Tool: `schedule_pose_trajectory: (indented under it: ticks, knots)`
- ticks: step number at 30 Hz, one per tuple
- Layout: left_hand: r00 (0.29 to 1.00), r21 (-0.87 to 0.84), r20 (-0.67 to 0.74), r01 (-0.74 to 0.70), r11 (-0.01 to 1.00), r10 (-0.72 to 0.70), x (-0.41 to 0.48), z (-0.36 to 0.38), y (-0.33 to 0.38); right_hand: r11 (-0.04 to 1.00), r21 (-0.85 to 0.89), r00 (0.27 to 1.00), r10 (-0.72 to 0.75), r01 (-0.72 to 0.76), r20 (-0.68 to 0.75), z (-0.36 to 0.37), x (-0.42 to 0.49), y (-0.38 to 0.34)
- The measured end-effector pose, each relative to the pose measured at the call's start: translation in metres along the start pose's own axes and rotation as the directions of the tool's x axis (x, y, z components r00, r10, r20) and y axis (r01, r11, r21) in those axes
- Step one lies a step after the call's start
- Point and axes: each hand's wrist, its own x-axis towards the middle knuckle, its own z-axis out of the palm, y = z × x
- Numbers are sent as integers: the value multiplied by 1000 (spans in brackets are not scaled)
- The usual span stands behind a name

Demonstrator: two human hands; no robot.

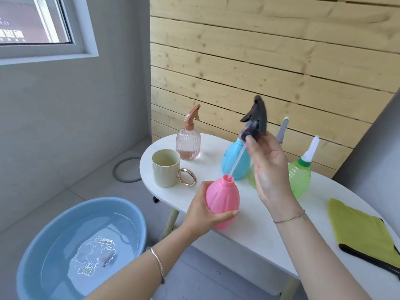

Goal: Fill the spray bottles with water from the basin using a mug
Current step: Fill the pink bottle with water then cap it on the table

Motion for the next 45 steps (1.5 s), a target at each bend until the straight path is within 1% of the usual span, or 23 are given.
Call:
schedule_pose_trajectory:
  ticks: [3,5,7,8,14,18,24,30,32,36,38,41,43,45]
  knots:
    - [1000,-1,13,4,1000,-4,1,0,-1,975,-201,979,131,-98,155,-15,-6,11]
    - [1000,-2,14,4,1000,-4,1,0,-1,930,-348,934,226,-121,278,-28,-9,16]
    - [1000,-7,16,5,1000,-5,1,0,-1,876,-472,900,283,-102,331,-36,-11,18]
    - [1000,-7,18,6,1000,-6,1,0,-1,859,-502,893,298,-97,338,-38,-11,18]
    - [1000,-8,20,9,1000,-9,1,1,0,821,-557,851,376,-122,367,-43,-8,18]
    - [1000,-10,16,11,1000,-10,1,1,1,790,-611,858,350,-54,376,-42,-5,20]
    - [1000,7,21,17,1000,-17,0,0,1,741,-671,844,385,-40,374,-39,-2,16]
    - [999,21,32,38,999,-38,1,-1,1,693,-720,780,464,-25,419,-38,6,10]
    - [999,18,34,41,999,-42,1,-2,0,698,-716,760,477,-23,441,-37,9,9]
    - [998,17,44,45,999,-46,2,-2,0,731,-677,739,501,-84,450,-43,11,10]
    - [998,21,40,43,999,-43,2,-1,0,749,-655,746,491,-99,449,-44,8,10]
    - [999,21,35,35,999,-36,3,-2,-1,798,-588,782,450,-134,431,-43,8,9]
    - [999,19,35,34,999,-35,2,-1,-1,792,-599,785,443,-116,433,-43,10,8]
    - [999,23,33,35,999,-36,2,-1,0,765,-638,770,460,-91,442,-42,12,7]
